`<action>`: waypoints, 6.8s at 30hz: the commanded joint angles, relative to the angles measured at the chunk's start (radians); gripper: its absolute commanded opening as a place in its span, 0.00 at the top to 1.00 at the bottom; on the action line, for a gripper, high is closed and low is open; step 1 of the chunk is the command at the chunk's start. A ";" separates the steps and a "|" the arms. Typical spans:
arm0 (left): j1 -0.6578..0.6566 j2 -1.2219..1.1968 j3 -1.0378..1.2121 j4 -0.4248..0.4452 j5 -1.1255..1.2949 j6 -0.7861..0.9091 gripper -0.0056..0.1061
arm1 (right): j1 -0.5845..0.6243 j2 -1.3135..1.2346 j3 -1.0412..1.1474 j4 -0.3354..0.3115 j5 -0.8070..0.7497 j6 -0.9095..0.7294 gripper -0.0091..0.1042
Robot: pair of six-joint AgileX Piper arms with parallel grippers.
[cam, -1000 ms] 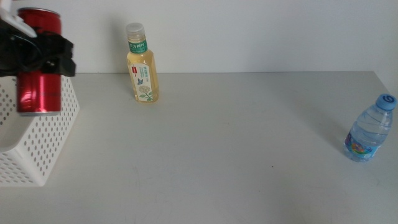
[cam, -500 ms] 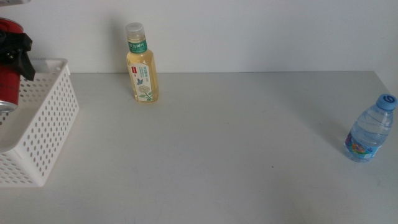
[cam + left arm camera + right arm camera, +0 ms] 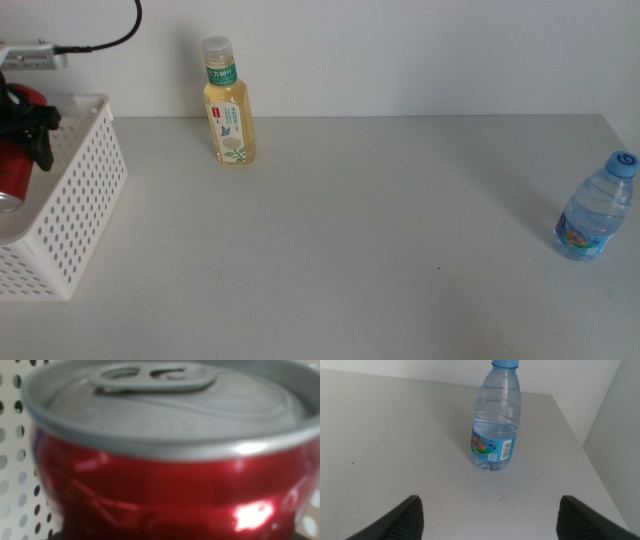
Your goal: Use arms to grab the bottles and put them into the dustbin to the left of the table.
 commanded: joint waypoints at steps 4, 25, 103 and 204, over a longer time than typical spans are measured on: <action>0.002 -0.005 -0.038 0.023 -0.008 0.047 0.96 | -0.007 -0.022 -0.010 -0.002 -0.072 -0.010 0.32; 0.002 0.093 -0.036 0.065 -0.057 0.102 0.11 | -0.007 -0.022 -0.010 -0.002 -0.072 -0.010 0.32; -0.531 -0.591 1.305 -0.031 -1.996 -0.191 0.11 | -0.007 -0.022 -0.010 -0.002 -0.072 -0.010 0.32; -0.489 -0.267 0.392 -0.070 -1.095 -0.130 0.97 | -0.007 -0.022 -0.010 -0.002 -0.072 -0.010 0.32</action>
